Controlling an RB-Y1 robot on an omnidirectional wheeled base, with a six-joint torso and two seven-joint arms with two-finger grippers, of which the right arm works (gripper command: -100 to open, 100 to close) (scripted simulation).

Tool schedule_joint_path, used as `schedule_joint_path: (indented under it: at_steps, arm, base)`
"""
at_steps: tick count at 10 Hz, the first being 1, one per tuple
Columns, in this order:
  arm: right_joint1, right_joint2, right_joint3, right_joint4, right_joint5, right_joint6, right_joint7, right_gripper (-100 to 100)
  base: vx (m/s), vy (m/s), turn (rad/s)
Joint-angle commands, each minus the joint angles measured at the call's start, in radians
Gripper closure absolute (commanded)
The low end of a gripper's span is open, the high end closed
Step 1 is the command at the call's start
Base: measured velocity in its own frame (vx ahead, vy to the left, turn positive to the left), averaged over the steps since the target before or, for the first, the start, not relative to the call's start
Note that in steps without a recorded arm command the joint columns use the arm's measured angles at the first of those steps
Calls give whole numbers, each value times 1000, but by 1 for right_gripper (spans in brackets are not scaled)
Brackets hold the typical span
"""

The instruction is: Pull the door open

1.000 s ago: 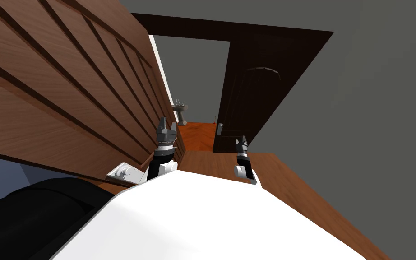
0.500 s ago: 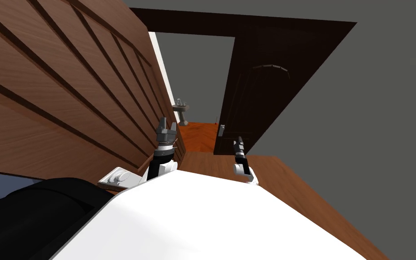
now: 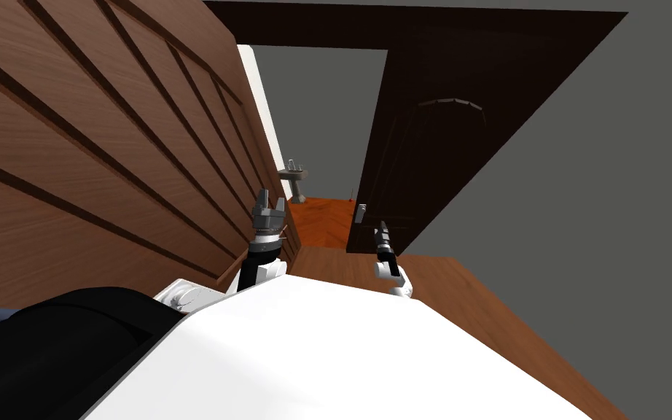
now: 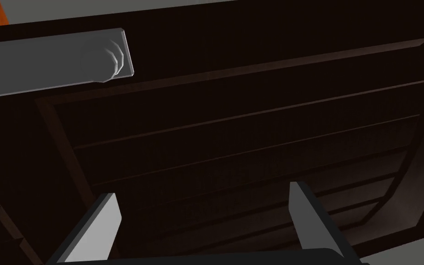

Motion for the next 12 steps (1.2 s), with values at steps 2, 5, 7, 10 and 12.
schedule_joint_path:
  at_steps: [2,5,7,10,12]
  arm:
    - [-26,-6,-1,59,2,9,-1,-100]
    - [-68,-8,-3,133,7,28,3,-100]
    - [-92,-8,-4,176,9,39,5,-100]
    - [-124,-8,-6,233,12,54,8,-100]
    - [-149,-8,-7,278,15,66,11,-100]
  base:
    - [65,7,39]
    - [99,2,45]
    - [99,-11,42]
    - [107,1,37]
    - [101,-12,36]
